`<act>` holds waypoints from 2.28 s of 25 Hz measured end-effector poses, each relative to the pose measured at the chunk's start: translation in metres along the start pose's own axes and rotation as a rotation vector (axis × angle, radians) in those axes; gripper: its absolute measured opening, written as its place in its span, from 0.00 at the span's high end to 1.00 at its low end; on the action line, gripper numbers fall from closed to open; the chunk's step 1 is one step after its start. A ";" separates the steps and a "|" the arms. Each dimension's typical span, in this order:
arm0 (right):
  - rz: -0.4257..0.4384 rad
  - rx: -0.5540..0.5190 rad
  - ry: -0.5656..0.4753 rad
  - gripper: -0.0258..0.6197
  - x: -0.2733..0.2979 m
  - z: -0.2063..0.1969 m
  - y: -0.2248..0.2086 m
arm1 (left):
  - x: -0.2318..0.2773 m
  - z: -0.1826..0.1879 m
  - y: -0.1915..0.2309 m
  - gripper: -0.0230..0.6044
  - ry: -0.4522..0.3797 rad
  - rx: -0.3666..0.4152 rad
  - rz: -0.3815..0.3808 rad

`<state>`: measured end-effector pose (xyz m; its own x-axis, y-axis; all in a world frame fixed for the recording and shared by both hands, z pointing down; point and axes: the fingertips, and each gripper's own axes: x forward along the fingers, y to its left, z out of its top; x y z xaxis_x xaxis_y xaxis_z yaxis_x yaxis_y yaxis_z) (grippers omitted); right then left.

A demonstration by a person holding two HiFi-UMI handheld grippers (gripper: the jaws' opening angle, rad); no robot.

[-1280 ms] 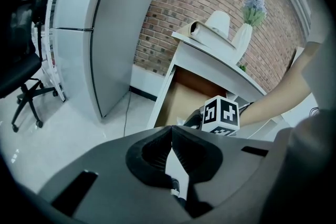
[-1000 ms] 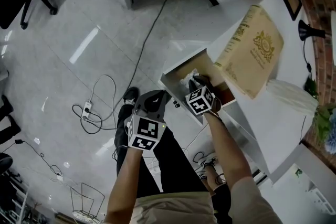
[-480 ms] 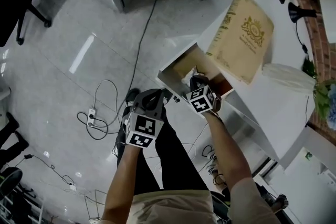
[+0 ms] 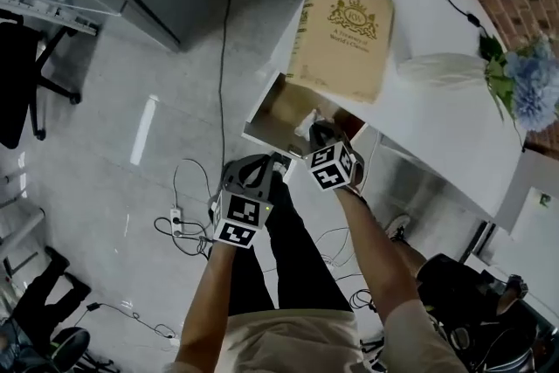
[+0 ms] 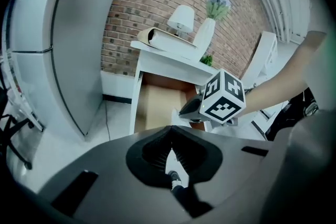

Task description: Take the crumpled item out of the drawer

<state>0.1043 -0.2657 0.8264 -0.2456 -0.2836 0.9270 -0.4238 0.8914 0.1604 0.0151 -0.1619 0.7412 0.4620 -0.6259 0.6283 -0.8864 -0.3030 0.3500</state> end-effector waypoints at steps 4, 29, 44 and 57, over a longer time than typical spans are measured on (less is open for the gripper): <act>-0.021 0.079 -0.055 0.91 -0.026 0.002 0.000 | -0.003 0.000 -0.020 0.94 0.028 0.047 -0.044; -0.131 0.550 -0.263 0.91 -0.258 -0.021 0.063 | -0.117 0.069 -0.092 0.94 0.036 0.181 -0.103; -0.102 0.590 -0.467 0.91 -0.336 0.028 0.078 | -0.184 0.135 -0.106 0.94 -0.076 0.293 -0.080; -0.071 0.557 -0.478 0.91 -0.330 0.010 0.107 | -0.198 0.106 -0.100 0.94 -0.092 0.192 -0.072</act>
<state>0.1309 -0.0805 0.5345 -0.5006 -0.5705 0.6511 -0.8014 0.5897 -0.0994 0.0096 -0.0843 0.5080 0.5277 -0.6580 0.5372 -0.8444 -0.4752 0.2473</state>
